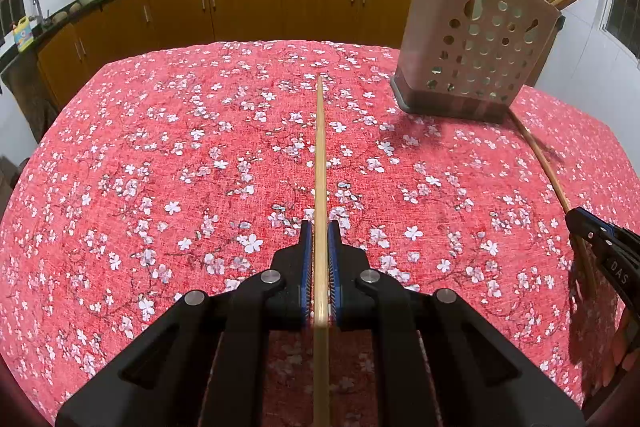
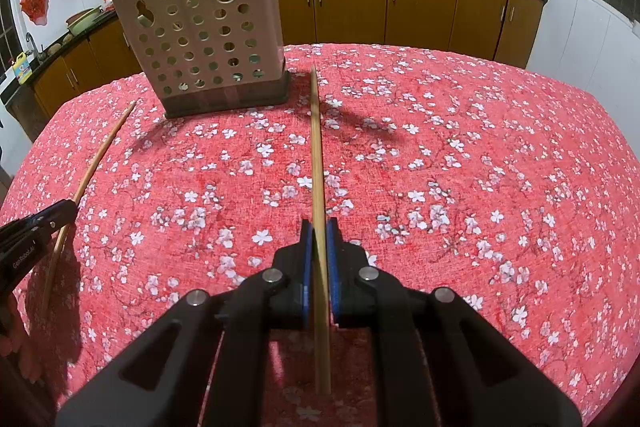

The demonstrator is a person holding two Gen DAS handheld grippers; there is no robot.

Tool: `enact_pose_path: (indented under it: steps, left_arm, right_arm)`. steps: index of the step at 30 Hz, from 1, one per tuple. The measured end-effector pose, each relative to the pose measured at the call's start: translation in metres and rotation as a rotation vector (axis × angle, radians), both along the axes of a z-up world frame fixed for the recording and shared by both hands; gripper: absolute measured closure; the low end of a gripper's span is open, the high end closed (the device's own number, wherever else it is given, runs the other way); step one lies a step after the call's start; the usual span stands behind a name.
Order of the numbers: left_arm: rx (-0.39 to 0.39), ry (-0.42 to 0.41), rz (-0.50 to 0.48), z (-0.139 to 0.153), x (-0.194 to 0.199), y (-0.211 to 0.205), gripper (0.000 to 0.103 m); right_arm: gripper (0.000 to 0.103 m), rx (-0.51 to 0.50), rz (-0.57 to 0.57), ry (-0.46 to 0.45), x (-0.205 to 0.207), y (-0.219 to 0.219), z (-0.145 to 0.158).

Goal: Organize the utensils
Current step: 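Hold the chopstick in the left tool while the right tool holds its chopstick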

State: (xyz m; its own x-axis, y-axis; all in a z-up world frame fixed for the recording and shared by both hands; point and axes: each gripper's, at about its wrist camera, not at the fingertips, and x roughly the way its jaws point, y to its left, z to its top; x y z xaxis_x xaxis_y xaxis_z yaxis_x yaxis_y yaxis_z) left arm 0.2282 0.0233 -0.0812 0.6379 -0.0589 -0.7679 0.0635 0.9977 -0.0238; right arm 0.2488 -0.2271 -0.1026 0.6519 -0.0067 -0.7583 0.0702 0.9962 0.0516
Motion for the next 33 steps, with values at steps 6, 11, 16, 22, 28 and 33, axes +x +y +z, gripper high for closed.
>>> enact_pose_path:
  steps: [6,11,16,22,28,33]
  left_arm:
    - [0.0,0.0,0.0,0.0,0.0,0.0,0.093]
    - [-0.002,-0.001,0.0,-0.001,0.0,0.001,0.093]
    - [-0.001,0.0,0.001,-0.001,0.001,-0.001,0.093]
    - [-0.005,0.0,0.003,0.0,0.0,-0.001,0.093]
    - [-0.001,0.001,0.014,0.001,-0.011,-0.002,0.093]
    - [-0.007,0.001,0.014,0.002,-0.012,-0.001,0.094]
  right_arm:
    - [0.094,-0.001,0.0,0.0,0.0,0.0,0.0]
    - [0.094,-0.003,-0.001,0.0,0.0,0.0,0.0]
    - [0.094,-0.003,0.0,0.0,0.0,0.0,0.0]
    - [0.094,-0.004,-0.001,0.001,0.0,0.0,0.001]
    - [0.094,0.02,0.001,0.001,-0.005,-0.002,0.002]
    - [0.094,0.02,-0.002,0.001,-0.006,-0.001,0.003]
